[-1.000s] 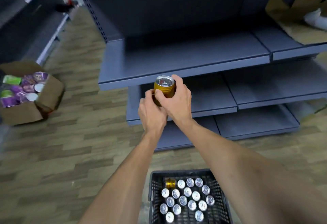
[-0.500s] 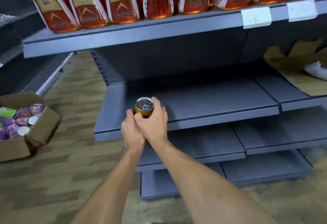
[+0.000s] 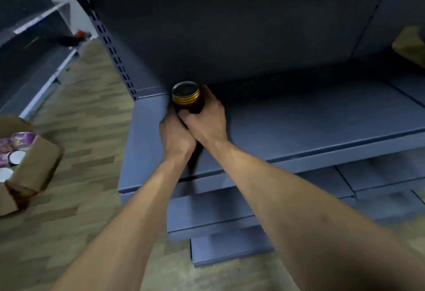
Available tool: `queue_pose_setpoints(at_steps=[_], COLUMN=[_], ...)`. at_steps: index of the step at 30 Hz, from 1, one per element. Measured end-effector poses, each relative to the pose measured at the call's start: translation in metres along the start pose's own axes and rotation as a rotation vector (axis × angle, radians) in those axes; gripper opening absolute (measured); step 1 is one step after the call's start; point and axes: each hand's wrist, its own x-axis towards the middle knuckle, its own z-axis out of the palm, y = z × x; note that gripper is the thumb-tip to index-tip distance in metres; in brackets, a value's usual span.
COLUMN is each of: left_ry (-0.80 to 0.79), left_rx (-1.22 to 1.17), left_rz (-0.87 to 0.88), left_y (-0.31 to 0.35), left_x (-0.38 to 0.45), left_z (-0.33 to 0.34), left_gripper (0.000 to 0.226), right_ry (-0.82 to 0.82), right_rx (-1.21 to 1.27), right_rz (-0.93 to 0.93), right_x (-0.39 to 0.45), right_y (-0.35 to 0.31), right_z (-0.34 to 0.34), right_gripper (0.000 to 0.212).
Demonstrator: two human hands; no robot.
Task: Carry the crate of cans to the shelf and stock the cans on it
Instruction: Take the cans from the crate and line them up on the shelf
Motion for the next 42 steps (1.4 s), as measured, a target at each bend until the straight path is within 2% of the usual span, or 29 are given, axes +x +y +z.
queue_pose_setpoints(at_steps=[4,7,11,16,25,31,37,42], left_ry=[-0.036,-0.093,-0.123,-0.092,-0.018,-0.023,-0.030,0.038], left_rx=[0.090,0.093,0.072,-0.033,0.021,0.106,0.084,0.112], left_rz=[0.028,0.045,0.059,0.033,0.027,-0.020,-0.075,-0.065], left_y=[-0.007,-0.004,-0.002,-0.006,-0.008,0.006,0.000,-0.010], left_x=[0.013,0.019,0.021,0.020,0.025,0.042,0.060,0.068], left_z=[0.002,-0.004,-0.010,-0.012,-0.008,0.013,0.013,0.014], left_gripper=[0.023,0.042,0.051,0.049,0.040,0.033,0.048,0.043], right_ry=[0.011,0.036,0.068,0.047,0.019,0.152,0.078,0.063], right_rx=[0.022,-0.019,-0.022,-0.082,-0.168,-0.090,-0.089,-0.089], right_rz=[0.045,0.007,0.032,0.015,-0.057,-0.002,0.010,0.014], right_x=[0.008,0.006,0.007,0.011,0.010,0.018,0.019,0.014], right_y=[0.004,0.002,0.000,0.004,0.006,0.014,0.011,0.003], right_z=[-0.002,0.002,-0.001,-0.003,0.006,-0.004,0.003,0.014], right_gripper=[0.050,0.042,0.040,0.033,0.027,0.030,0.026,0.031])
